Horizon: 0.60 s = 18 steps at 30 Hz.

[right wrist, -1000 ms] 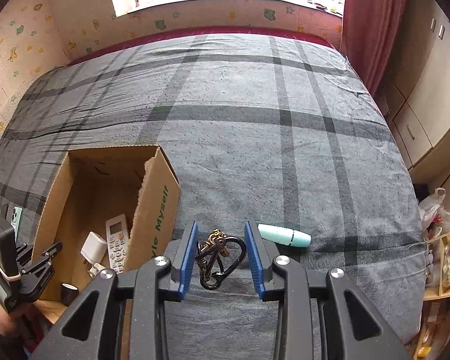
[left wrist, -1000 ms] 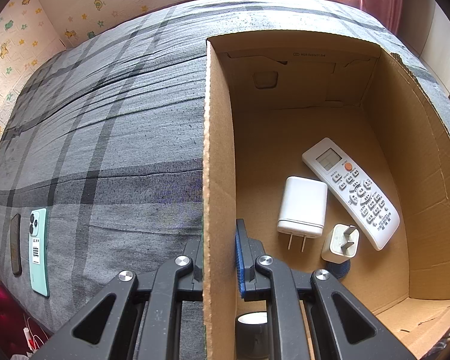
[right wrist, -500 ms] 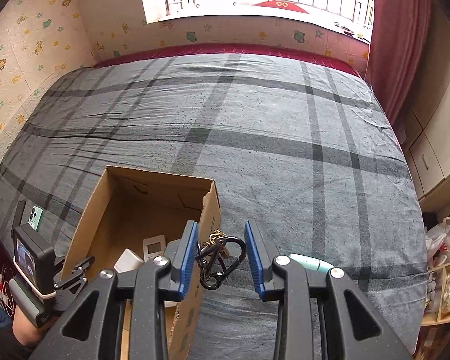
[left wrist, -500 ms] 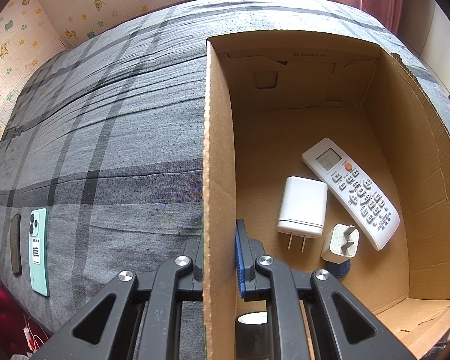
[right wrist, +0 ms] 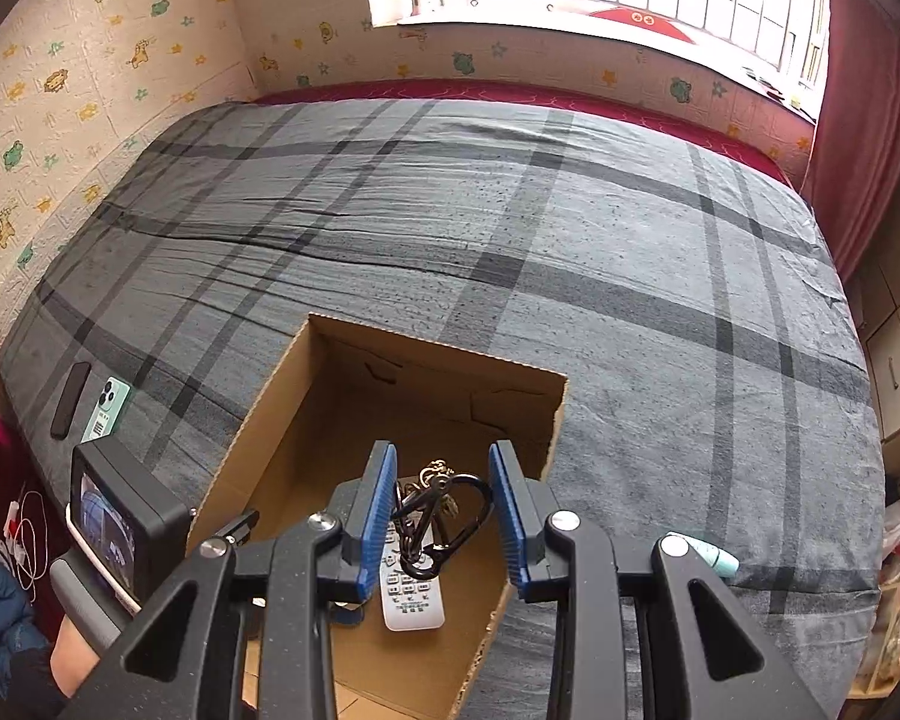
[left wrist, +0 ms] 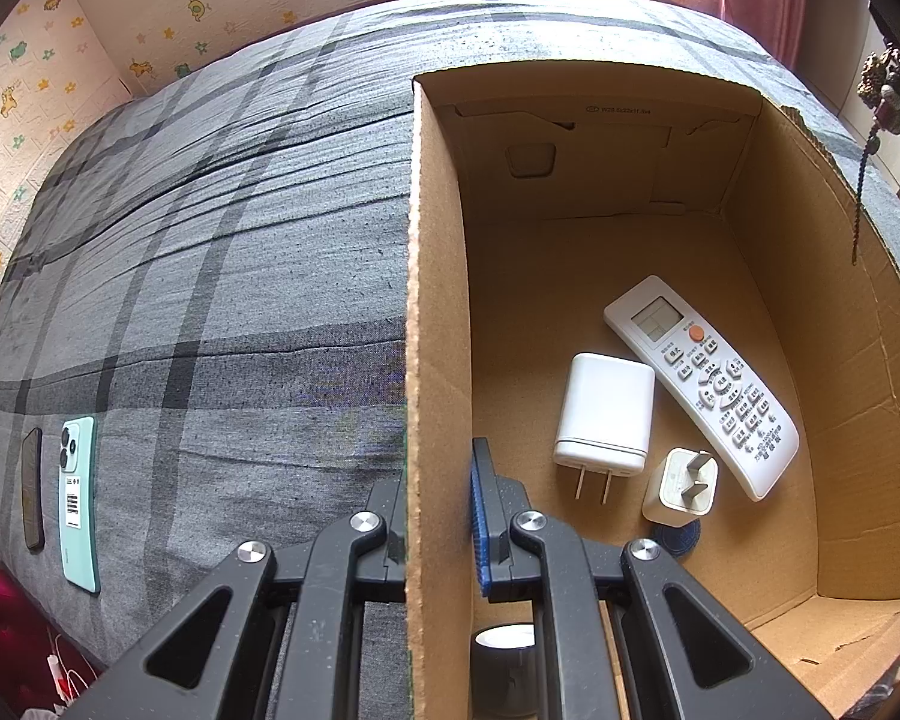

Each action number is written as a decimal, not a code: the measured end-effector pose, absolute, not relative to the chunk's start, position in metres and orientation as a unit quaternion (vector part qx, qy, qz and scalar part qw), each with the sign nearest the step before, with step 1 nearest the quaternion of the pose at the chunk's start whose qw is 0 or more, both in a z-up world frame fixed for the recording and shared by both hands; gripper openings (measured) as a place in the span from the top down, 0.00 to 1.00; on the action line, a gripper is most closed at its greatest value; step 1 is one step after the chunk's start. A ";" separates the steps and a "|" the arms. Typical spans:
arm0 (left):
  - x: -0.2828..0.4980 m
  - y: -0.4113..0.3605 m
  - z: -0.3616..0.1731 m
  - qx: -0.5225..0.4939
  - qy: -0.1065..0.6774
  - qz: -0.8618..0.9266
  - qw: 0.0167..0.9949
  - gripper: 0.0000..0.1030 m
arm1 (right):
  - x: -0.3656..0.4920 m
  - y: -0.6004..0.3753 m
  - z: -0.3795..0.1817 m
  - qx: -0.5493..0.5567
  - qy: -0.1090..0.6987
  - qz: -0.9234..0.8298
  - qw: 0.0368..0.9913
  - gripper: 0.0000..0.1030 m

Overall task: Organize rigid objects
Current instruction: 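Lift the keychain with the right tool and carry it into the box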

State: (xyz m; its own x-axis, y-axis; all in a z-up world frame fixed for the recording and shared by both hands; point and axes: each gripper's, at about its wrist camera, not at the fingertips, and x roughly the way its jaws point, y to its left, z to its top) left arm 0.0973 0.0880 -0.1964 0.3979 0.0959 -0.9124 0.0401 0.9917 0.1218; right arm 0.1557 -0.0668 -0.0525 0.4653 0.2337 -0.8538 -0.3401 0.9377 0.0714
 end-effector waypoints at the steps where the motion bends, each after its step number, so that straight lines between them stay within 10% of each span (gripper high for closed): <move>1: 0.097 0.088 -0.196 0.062 0.548 0.017 0.834 0.87 | 0.155 -0.062 -0.056 -0.056 0.492 0.172 0.852 0.67; 18: 0.097 0.088 -0.196 0.062 0.548 0.017 0.834 0.86 | 0.132 -0.012 -0.147 -0.095 0.558 0.199 0.800 0.67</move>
State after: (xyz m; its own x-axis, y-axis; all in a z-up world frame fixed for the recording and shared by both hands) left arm 0.0974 0.0879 -0.1959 0.3978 0.0961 -0.9124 0.0404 0.9917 0.1220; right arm 0.1315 -0.0122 -0.1469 0.2973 0.2120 -0.9309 -0.4234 0.9032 0.0705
